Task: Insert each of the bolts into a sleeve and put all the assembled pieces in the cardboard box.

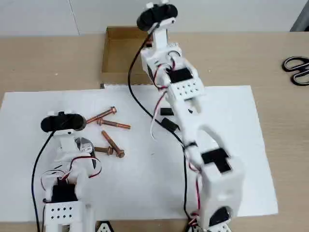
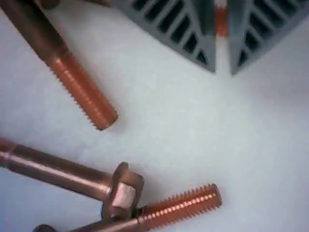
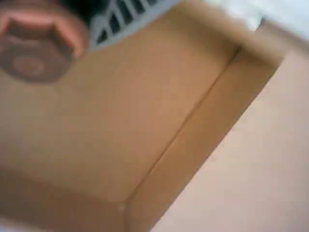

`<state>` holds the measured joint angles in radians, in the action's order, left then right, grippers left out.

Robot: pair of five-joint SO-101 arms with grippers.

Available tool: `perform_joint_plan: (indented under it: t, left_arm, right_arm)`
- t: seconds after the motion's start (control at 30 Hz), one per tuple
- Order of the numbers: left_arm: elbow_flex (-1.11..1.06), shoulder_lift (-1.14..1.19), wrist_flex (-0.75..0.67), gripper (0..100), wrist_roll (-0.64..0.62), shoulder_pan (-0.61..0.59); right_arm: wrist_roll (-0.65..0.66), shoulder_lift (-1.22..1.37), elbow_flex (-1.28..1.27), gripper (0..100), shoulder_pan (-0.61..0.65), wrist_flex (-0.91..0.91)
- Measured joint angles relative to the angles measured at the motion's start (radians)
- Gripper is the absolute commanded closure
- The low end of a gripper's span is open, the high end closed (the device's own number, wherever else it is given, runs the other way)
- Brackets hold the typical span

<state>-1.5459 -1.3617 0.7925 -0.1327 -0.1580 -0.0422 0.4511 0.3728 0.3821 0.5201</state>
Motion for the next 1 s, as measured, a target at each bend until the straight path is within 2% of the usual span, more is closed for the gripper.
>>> perform_joint_plan:
  t: [0.27, 0.4, 0.47, 0.67, 1.0]
  left_arm:
    - [0.000, 0.000, 0.000, 99, 0.000, 0.000]
    - [0.000, 0.000, 0.000, 99, 0.000, 0.000]
    - [0.000, 0.000, 0.000, 99, 0.000, 0.000]
    - [0.000, 0.000, 0.000, 99, 0.000, 0.000]
    - [0.000, 0.000, 0.000, 99, 0.000, 0.000]
  right_arm:
    - [0.000, 0.371, 0.400, 99.5, -0.018, -0.006]
    - [0.008, 0.463, 0.506, 99.4, -0.023, 0.003]
    - [0.046, 0.477, 0.531, 98.3, -0.023, 0.040]
    - [0.100, 0.482, 0.542, 80.1, -0.023, 0.219]
    - [0.103, 0.479, 0.701, 84.9, -0.023, 0.385]
